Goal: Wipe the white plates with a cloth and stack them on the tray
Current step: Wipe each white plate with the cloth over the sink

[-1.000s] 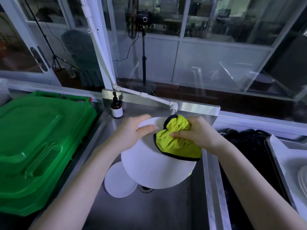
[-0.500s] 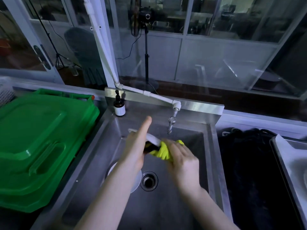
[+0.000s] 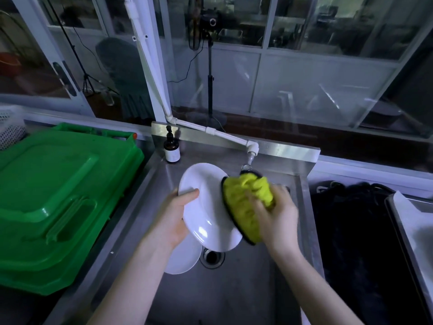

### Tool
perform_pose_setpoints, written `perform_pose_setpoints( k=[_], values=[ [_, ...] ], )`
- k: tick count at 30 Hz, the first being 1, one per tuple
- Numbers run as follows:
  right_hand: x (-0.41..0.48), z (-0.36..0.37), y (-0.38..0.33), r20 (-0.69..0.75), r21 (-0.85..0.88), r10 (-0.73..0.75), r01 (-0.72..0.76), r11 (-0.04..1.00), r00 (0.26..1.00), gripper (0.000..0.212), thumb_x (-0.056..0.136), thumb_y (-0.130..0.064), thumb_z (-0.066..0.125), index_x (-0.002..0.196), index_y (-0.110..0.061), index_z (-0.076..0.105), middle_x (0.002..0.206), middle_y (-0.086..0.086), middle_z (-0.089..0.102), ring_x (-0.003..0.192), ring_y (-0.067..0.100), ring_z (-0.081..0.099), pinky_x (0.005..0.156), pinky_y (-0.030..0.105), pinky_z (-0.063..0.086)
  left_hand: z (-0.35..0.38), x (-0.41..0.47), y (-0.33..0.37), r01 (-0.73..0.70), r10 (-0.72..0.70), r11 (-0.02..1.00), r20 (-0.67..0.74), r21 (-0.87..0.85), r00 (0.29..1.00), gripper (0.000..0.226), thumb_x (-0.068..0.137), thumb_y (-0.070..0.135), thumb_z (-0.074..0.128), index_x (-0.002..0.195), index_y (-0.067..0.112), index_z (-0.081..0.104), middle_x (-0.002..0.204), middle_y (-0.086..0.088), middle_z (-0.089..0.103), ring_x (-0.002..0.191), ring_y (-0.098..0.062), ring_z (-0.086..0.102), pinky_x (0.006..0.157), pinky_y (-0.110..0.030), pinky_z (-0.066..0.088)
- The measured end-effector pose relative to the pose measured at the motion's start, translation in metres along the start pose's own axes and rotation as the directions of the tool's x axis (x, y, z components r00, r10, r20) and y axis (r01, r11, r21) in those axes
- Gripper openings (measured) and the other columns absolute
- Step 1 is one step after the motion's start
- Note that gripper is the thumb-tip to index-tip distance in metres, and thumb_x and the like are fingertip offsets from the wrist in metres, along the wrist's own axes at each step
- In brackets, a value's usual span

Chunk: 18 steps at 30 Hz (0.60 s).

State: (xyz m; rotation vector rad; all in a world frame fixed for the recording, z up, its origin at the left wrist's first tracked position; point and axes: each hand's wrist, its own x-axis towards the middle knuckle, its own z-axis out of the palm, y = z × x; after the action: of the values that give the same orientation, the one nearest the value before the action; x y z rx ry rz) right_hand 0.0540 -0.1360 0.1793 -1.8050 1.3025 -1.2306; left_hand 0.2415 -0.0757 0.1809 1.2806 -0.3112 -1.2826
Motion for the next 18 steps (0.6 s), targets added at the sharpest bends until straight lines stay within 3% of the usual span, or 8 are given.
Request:
perform_pose_setpoints(
  k=[2,3,5,7,10,13,15,18],
  values=[
    [0.021,0.003,-0.015,-0.125,0.075,0.121,-0.113,0.991,0.985,0.025,0.082,-0.025,0.073,0.097,-0.032,0.055,0.088,-0.026,0.064,0.081,-0.009,0.058,0.065,0.007,0.039,-0.001,-0.004,-0.001,-0.023,0.023,1.000,0.042,0.006,0.999,0.043,0.087,0.011,0.066,0.129,0.002,0.064,0.122,-0.021,0.071,0.114,-0.038,0.068,0.096,-0.046,0.053],
    [0.027,0.007,-0.021,-0.111,0.072,0.113,-0.106,0.992,0.987,0.029,0.082,-0.025,0.073,0.102,-0.033,0.053,0.090,-0.032,0.063,0.082,-0.013,0.058,0.066,0.006,0.040,0.000,-0.006,-0.002,-0.034,0.034,0.999,0.061,0.005,0.998,0.050,0.081,0.014,0.069,0.130,0.002,0.063,0.124,-0.020,0.070,0.115,-0.038,0.068,0.098,-0.048,0.052],
    [0.028,0.017,-0.031,0.050,-0.101,-0.021,0.026,0.994,0.999,0.036,0.084,-0.015,0.067,0.117,-0.028,0.057,0.103,-0.021,0.067,0.096,0.002,0.062,0.076,0.021,0.048,0.003,-0.009,-0.002,-0.056,0.055,0.998,0.107,0.010,0.993,0.054,0.076,0.019,0.068,0.128,0.005,0.066,0.125,-0.019,0.070,0.115,-0.036,0.068,0.095,-0.048,0.055],
    [0.018,0.027,-0.032,0.265,-0.305,-0.200,0.279,0.910,0.943,0.050,0.083,-0.004,0.059,0.130,-0.022,0.060,0.126,-0.004,0.064,0.116,0.023,0.057,0.083,0.032,0.048,0.006,-0.011,0.001,-0.090,0.087,0.996,0.141,0.014,0.986,0.047,0.078,0.019,0.067,0.123,0.007,0.070,0.120,-0.017,0.073,0.111,-0.034,0.071,0.082,-0.040,0.061],
    [0.005,0.030,-0.030,0.426,-0.321,-0.299,0.451,0.833,0.854,0.054,0.090,-0.003,0.048,0.142,-0.019,0.052,0.148,0.004,0.049,0.135,0.029,0.046,0.101,0.042,0.047,0.003,-0.010,0.007,-0.127,0.126,0.992,0.166,-0.004,0.978,0.039,0.081,0.011,0.065,0.120,0.008,0.072,0.117,-0.017,0.074,0.107,-0.033,0.072,0.080,-0.037,0.062],
    [0.000,0.031,-0.035,0.493,-0.304,-0.375,0.559,0.771,0.785,0.051,0.095,-0.020,0.032,0.141,-0.021,0.052,0.148,0.004,0.049,0.137,0.028,0.046,0.096,0.049,0.050,0.000,-0.010,0.009,-0.143,0.135,0.989,0.179,0.030,0.975,0.034,0.086,-0.006,0.057,0.107,0.011,0.078,0.107,-0.018,0.076,0.096,-0.031,0.075,0.073,-0.035,0.062],
    [0.010,0.035,-0.039,0.510,-0.328,-0.370,0.573,0.752,0.777,0.053,0.094,-0.022,0.029,0.142,-0.024,0.051,0.149,0.001,0.048,0.139,0.025,0.044,0.098,0.047,0.049,-0.002,-0.011,0.008,-0.144,0.136,0.989,0.182,0.035,0.974,0.031,0.077,-0.001,0.062,0.099,0.013,0.080,0.104,-0.018,0.077,0.092,-0.031,0.075,0.070,-0.034,0.061],
    [0.039,0.035,-0.035,0.477,-0.338,-0.273,0.461,0.820,0.836,0.059,0.090,-0.005,0.038,0.145,-0.025,0.047,0.152,-0.003,0.044,0.143,0.021,0.036,0.106,0.043,0.041,-0.010,-0.013,0.009,-0.144,0.142,0.990,0.190,-0.002,0.971,0.035,0.067,0.009,0.070,0.100,0.013,0.080,0.105,-0.016,0.076,0.094,-0.032,0.075,0.074,-0.037,0.061]
  ],
)
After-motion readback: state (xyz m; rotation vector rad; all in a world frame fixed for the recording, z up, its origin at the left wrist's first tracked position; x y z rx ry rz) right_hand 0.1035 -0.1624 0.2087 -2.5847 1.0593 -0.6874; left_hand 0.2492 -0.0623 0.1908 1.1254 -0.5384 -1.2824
